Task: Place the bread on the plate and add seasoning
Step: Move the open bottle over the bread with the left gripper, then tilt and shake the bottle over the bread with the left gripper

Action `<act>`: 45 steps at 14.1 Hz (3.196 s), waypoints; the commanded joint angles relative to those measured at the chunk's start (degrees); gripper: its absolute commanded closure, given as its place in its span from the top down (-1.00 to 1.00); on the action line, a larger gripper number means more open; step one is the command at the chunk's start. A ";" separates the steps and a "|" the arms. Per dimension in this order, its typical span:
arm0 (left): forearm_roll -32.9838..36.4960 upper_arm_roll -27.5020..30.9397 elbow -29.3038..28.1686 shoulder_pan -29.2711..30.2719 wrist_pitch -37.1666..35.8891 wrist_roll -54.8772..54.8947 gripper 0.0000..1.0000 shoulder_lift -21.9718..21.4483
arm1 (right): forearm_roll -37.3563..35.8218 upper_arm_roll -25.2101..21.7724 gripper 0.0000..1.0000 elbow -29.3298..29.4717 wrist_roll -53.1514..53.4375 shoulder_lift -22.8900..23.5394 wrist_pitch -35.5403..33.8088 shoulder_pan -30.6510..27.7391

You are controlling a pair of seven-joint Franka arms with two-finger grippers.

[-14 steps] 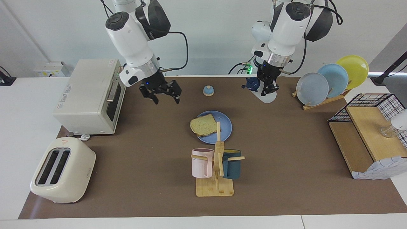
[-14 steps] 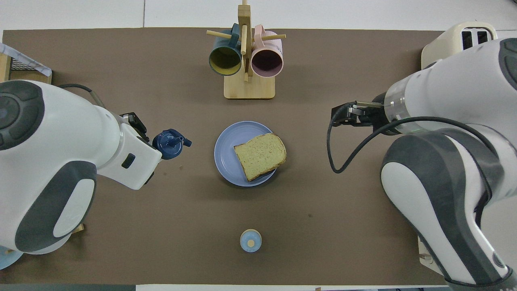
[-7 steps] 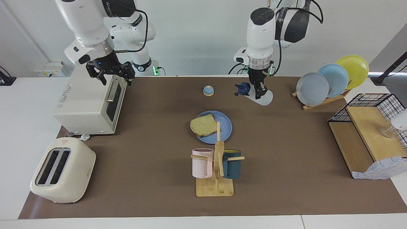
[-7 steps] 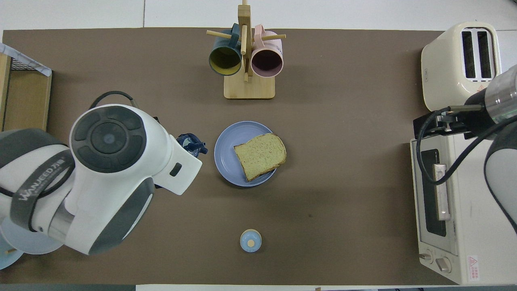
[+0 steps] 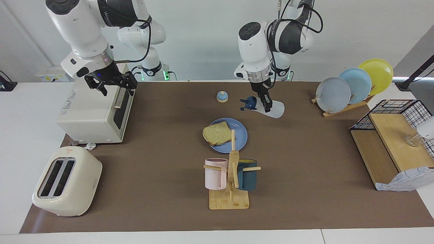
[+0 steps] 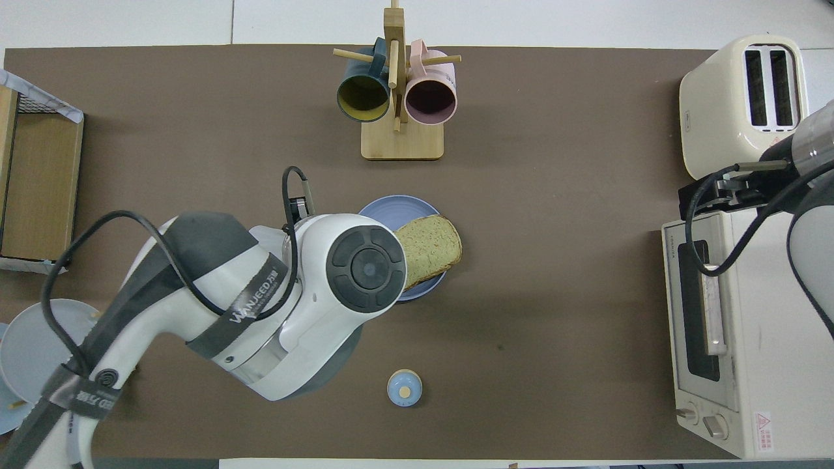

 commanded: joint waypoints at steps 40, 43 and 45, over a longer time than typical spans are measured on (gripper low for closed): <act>24.36 1.62 4.19 -4.48 -8.49 -7.62 -1.00 16.82 | 0.51 1.01 1.00 -0.79 -5.35 -0.95 -1.02 -7.07; 25.96 1.53 4.19 -1.92 -6.90 -7.62 -1.00 16.99 | 0.51 1.01 1.00 -0.79 -5.35 -0.95 -1.10 -7.07; 25.70 1.53 4.19 -2.52 -6.98 -7.53 -1.00 16.99 | 0.51 1.01 1.00 -0.79 -5.35 -0.95 -1.10 -7.07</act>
